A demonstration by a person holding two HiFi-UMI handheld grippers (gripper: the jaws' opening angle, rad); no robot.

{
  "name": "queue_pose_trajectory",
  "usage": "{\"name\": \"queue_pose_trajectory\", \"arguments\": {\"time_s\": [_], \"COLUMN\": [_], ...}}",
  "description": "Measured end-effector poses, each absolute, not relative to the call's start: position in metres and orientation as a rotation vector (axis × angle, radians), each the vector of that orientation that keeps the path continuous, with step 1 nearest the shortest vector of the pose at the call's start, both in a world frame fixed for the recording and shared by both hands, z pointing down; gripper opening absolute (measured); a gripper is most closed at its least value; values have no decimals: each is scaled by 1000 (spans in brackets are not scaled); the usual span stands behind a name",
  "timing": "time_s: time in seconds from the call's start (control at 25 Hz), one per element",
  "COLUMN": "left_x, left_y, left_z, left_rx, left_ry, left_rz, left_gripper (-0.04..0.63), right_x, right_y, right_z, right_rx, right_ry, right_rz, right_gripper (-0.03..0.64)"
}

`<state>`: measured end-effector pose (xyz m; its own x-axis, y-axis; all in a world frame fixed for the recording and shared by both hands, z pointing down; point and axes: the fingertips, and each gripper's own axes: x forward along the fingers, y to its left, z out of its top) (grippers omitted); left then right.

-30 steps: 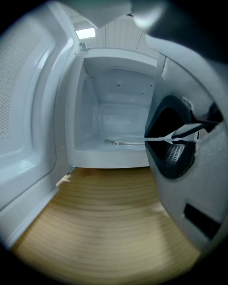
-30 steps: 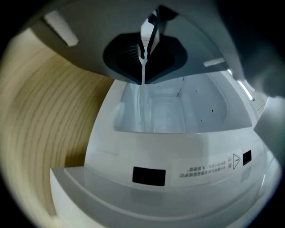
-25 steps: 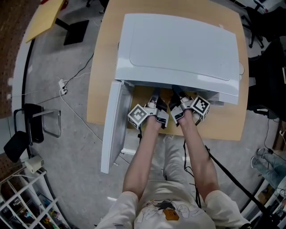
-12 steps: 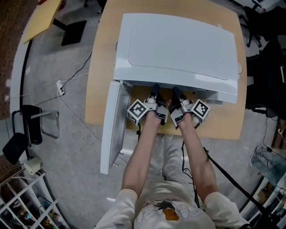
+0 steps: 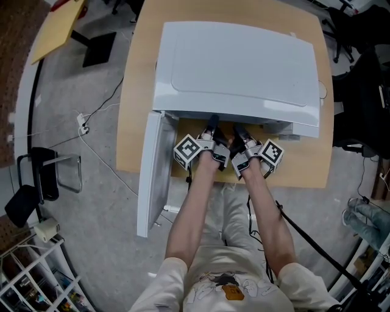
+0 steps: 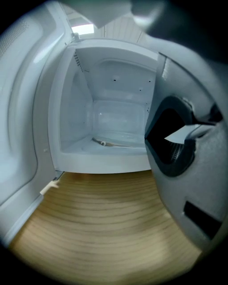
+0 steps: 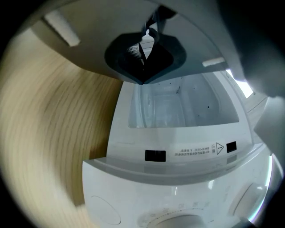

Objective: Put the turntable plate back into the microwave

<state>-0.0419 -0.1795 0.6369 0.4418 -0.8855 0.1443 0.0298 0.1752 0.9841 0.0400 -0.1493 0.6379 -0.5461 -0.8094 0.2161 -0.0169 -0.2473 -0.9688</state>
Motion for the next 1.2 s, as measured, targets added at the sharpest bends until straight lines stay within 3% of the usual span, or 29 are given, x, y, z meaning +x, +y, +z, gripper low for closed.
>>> {"name": "queue_pose_trajectory", "arguments": {"time_s": [0.44,0.8,1.2], "left_x": [-36,-16,-8], "left_y": [-134,-87,-52], "left_z": [615,539,471], "left_rx": [1291,1517,2062], "left_ry": [-898,-888,-1110], "left_rz": [-703,-556,-113], "left_gripper": [-2,-3,-2], "right_x": [42,47,41], "right_y": [-132,-97,-59], "right_z": [616,554,493], "right_rx": [-1020,-983,-1135], "right_ry": [1531,1709,2272], "right_rz": [-1826,-1745,-1486], "right_gripper": [8,8,8]}}
